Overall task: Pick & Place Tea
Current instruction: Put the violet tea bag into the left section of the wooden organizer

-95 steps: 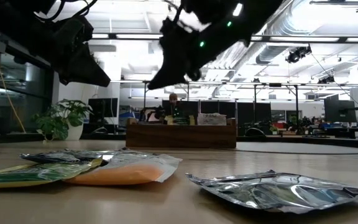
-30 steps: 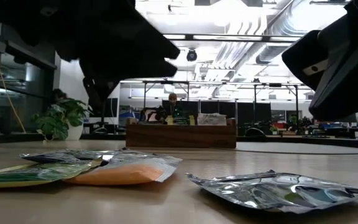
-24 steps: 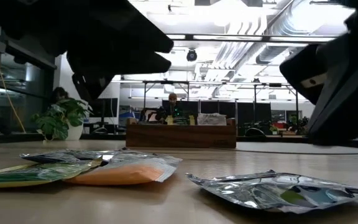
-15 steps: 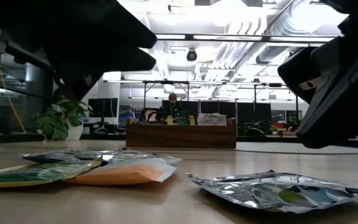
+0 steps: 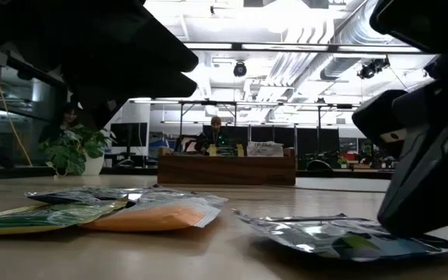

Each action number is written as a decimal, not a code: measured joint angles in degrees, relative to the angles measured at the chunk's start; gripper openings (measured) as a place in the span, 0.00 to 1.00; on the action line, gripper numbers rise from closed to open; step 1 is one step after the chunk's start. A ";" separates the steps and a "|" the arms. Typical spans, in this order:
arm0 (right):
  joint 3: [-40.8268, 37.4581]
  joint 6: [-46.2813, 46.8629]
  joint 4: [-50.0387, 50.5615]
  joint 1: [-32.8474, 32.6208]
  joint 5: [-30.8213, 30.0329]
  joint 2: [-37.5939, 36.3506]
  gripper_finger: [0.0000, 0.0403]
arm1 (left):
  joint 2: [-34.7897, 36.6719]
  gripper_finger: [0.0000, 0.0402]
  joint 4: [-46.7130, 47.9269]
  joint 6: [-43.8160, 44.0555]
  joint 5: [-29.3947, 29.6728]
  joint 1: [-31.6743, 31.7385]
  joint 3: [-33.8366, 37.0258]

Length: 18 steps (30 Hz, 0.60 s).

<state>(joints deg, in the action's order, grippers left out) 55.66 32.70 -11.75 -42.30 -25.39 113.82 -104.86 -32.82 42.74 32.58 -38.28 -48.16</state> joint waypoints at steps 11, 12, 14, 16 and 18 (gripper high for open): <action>0.13 10.39 -0.11 2.29 -4.77 2.03 0.00 | 0.01 0.24 0.40 1.31 -0.02 0.00 0.00; 0.13 10.93 -0.06 2.58 -5.56 2.06 0.00 | 0.01 0.24 0.45 1.59 -0.02 0.00 0.00; 0.10 12.33 0.25 2.96 -6.97 2.10 0.00 | 0.02 0.24 1.03 2.86 0.00 0.02 0.00; 0.09 14.55 1.09 3.29 -7.93 2.12 0.00 | 0.02 0.24 2.65 4.80 0.00 0.02 0.00; 0.11 16.95 2.27 3.43 -9.22 2.12 0.00 | 0.02 0.24 4.47 7.11 0.01 0.02 0.00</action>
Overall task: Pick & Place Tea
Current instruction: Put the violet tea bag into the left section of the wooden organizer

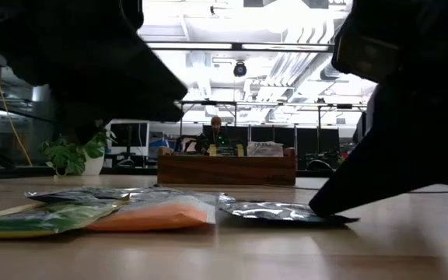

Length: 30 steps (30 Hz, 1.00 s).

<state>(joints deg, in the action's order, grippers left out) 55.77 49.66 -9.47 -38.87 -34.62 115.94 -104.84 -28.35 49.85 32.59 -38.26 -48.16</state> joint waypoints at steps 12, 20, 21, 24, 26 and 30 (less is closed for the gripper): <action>-0.06 4.43 2.51 3.15 -3.25 0.00 0.00 | 0.00 0.24 7.53 10.52 2.06 3.87 0.02; -0.04 4.24 4.43 5.49 -2.86 -0.02 0.00 | 0.00 0.24 7.65 16.16 -12.59 13.52 0.02; -0.04 4.08 4.58 5.74 -2.81 -0.04 0.00 | 0.00 0.24 7.91 16.64 -13.81 14.52 0.02; -0.02 3.92 5.30 6.20 -2.74 -0.04 0.00 | 0.00 0.24 8.87 18.89 -17.65 17.23 0.02; 0.02 3.90 6.09 6.27 -2.75 -0.07 0.00 | 0.00 0.24 9.45 20.34 -20.61 18.77 0.02; 0.02 3.40 6.76 6.29 -2.76 -0.07 0.00 | 0.00 0.24 11.97 22.96 -25.94 21.38 0.02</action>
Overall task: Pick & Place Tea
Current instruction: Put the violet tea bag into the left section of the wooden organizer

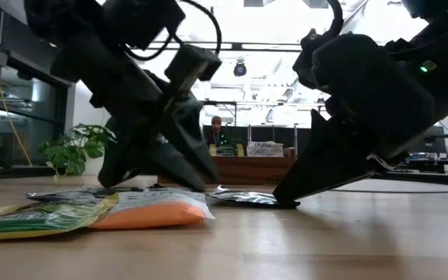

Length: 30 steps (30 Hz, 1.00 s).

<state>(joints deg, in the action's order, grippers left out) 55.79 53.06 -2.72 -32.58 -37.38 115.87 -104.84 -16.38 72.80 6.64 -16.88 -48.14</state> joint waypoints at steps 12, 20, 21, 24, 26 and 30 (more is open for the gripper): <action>-0.17 -2.85 -1.07 -0.02 -1.32 0.11 0.00 | 0.11 0.24 3.26 1.87 -10.85 5.51 -0.09; -0.17 -4.73 -1.88 1.54 -1.30 0.15 0.00 | 0.10 0.24 3.10 2.23 -11.94 7.25 -0.07; -0.17 -5.33 -2.21 1.85 -1.26 0.15 0.00 | -0.06 0.24 3.03 2.22 -12.16 7.25 -0.07; -0.20 -7.09 -3.87 2.96 -0.28 0.15 0.00 | -1.08 0.24 2.78 2.50 -12.27 7.28 -0.24; -0.20 -8.35 -5.04 3.64 0.44 0.19 0.00 | -1.55 0.24 2.52 2.64 -12.40 7.28 -0.24; -0.20 -8.87 -5.85 4.79 1.46 0.20 0.00 | -2.67 0.24 2.30 4.09 -12.21 7.30 -0.25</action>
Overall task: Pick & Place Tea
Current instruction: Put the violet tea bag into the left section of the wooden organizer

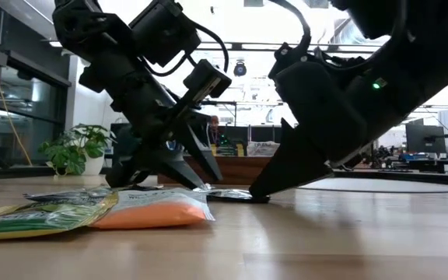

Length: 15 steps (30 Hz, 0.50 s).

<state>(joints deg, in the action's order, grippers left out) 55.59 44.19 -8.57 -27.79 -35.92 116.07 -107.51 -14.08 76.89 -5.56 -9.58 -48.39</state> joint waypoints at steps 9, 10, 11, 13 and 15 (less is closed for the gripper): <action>-0.02 -1.83 -1.67 0.56 0.80 0.00 0.00 | -0.34 0.24 1.00 -2.80 1.62 -0.07 -2.30; -0.02 -1.84 -1.76 0.56 0.78 0.00 0.00 | -0.38 0.24 1.25 -3.60 1.67 -0.07 -2.93; -0.02 -1.84 -1.76 0.56 0.78 0.00 0.00 | -0.46 0.24 1.42 -4.41 1.75 -0.07 -3.46; -0.02 -1.84 -1.76 0.55 0.88 0.00 0.00 | -0.63 0.22 1.90 -5.43 2.40 -0.04 -4.43; -0.02 -1.84 -1.76 0.54 1.05 0.00 0.00 | -0.72 0.17 3.22 -6.28 2.99 -0.04 -5.24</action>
<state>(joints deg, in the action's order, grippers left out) 55.57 42.35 -10.33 -27.24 -34.87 116.07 -108.22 -10.86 70.61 -2.58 -9.63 -53.63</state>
